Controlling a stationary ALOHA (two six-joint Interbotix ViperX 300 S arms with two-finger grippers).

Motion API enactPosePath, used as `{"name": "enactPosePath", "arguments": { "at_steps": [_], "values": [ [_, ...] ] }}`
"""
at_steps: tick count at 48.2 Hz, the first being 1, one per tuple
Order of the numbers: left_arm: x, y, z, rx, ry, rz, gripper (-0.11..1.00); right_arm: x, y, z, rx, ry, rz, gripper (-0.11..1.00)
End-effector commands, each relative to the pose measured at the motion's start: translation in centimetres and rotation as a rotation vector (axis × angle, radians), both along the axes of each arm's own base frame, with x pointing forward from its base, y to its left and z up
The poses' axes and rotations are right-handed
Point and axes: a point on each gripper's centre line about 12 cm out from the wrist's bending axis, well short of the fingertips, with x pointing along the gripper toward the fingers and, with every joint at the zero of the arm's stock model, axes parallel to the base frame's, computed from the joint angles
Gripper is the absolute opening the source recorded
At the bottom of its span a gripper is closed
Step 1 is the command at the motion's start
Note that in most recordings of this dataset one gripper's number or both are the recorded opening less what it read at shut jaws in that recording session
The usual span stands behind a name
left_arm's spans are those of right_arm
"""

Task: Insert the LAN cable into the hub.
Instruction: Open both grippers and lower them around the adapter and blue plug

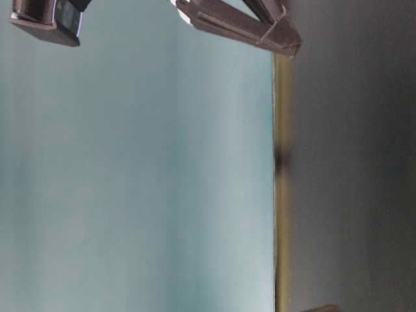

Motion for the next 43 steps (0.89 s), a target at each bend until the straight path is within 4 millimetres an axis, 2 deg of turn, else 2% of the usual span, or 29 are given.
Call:
{"name": "enactPosePath", "arguments": {
  "at_steps": [1, 6, 9, 15, 43],
  "values": [
    [0.2, 0.2, -0.4, -0.017, -0.047, 0.01, 0.82, 0.2, 0.9, 0.5, 0.014, -0.034, 0.017, 0.2],
    [-0.3, 1.0, -2.2, -0.049, -0.067, 0.044, 0.77, 0.2, 1.2, 0.7, 0.032, -0.05, 0.012, 0.36],
    [-0.6, 1.5, -3.0, -0.07, -0.089, 0.065, 0.78, 0.1, 1.5, 0.6, 0.051, -0.047, 0.003, 0.44],
    [-1.0, 1.8, -3.7, -0.097, -0.171, 0.077, 0.78, 0.0, 1.8, 0.6, 0.095, -0.038, -0.026, 0.57],
    [-0.9, 1.0, -8.3, -0.113, -0.149, 0.051, 0.78, 0.2, 2.4, 1.0, 0.17, -0.065, -0.067, 0.58]
  ]
}}
